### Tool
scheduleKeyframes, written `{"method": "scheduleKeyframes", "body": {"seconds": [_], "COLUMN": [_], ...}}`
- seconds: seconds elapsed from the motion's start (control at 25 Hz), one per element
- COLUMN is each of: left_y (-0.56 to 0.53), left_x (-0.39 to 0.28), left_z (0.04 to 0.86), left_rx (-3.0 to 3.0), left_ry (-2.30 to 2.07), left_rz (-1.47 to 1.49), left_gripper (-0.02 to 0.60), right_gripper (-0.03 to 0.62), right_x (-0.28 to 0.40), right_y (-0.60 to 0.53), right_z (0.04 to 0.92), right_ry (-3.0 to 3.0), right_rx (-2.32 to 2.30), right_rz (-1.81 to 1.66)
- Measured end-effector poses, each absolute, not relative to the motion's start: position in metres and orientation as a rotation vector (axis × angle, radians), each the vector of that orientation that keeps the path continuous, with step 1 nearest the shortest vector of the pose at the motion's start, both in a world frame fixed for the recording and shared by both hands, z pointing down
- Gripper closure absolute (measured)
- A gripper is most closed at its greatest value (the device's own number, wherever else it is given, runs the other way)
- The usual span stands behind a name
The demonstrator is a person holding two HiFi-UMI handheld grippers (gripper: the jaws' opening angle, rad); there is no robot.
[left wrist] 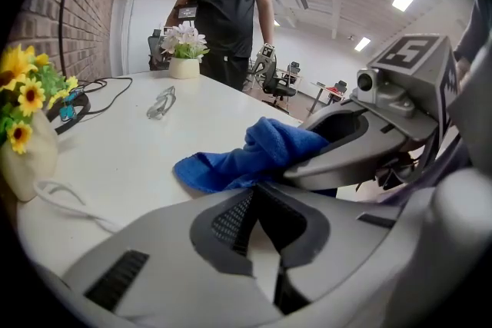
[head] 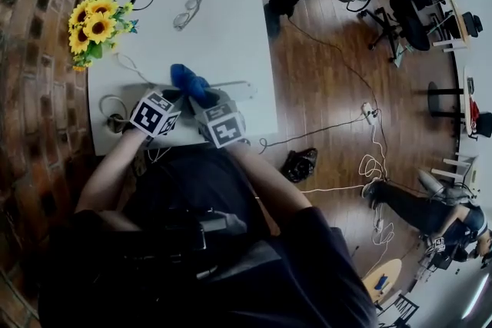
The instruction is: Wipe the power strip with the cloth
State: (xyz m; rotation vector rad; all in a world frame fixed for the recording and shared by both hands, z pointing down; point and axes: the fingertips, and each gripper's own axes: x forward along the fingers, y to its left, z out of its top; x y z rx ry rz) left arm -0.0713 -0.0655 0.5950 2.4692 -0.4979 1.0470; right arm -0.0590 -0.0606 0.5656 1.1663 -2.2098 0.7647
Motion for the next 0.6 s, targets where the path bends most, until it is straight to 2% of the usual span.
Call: {"method": "scheduleKeyframes", "body": {"seconds": [0.36, 0.6], "left_y": [-0.069, -0.073], "left_x": [-0.074, -0.072], "left_z": [0.598, 0.600], "left_rx": [2.424, 2.494], "left_ry": [-0.506, -0.540], "left_rz": [1.035, 1.152], "left_gripper": [0.572, 0.572], "right_gripper": [0.505, 0.503], "right_x": [-0.067, -0.069], "right_y": [-0.064, -0.062], "right_z": [0.562, 0.557], "right_ry": [-2.299, -2.335], "right_rx": [1.087, 1.000], "right_rz": [0.916, 0.931]}}
